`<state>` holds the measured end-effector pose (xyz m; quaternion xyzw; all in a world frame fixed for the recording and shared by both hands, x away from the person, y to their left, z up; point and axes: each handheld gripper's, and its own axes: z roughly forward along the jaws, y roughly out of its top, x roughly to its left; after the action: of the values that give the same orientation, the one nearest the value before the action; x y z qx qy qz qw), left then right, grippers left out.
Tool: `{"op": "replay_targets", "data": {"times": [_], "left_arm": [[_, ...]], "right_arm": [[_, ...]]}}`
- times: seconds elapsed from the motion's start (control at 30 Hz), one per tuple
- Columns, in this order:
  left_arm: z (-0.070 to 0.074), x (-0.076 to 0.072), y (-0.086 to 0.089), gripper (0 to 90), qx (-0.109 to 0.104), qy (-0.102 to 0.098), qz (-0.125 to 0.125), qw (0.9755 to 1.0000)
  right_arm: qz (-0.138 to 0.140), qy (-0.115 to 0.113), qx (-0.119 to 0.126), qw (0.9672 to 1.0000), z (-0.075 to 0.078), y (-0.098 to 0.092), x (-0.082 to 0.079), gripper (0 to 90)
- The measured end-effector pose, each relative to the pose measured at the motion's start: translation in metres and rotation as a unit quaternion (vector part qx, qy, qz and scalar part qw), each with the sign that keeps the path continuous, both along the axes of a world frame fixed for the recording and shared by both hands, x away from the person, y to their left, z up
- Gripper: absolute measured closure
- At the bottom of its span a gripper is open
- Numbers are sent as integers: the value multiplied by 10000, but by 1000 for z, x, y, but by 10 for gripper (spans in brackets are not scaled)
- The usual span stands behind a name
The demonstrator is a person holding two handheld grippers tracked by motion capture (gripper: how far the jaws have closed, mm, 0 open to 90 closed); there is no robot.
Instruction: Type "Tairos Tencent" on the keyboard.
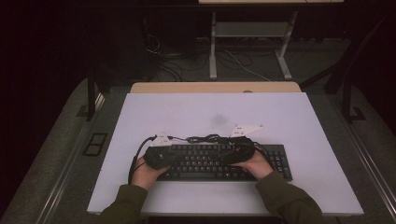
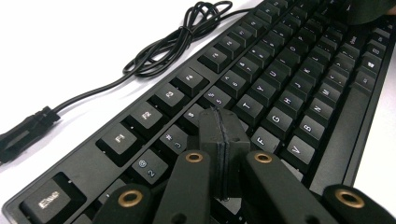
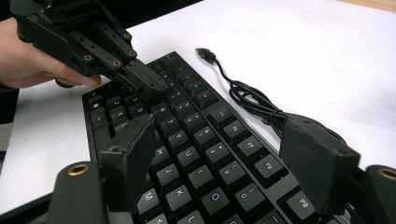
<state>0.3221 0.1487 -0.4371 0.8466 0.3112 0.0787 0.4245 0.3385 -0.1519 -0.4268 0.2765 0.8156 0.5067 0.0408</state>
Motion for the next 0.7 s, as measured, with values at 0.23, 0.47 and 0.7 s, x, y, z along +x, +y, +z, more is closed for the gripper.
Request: {"op": "replay_targets", "data": {"times": [0.23, 0.47, 0.7], "left_arm": [[4, -1, 3, 889, -54, -43, 15, 10000], [7, -3, 5, 884, -140, -63, 38, 9999], [8, -7, 7, 784, -195, -60, 55, 9998]], "right_arm": [[-23, -4, 19, 10000, 0, -1, 0, 264], [-2, 3, 0, 10000, 0, 0, 0, 271], [58, 41, -23, 10000, 0, 2, -2, 310]]}}
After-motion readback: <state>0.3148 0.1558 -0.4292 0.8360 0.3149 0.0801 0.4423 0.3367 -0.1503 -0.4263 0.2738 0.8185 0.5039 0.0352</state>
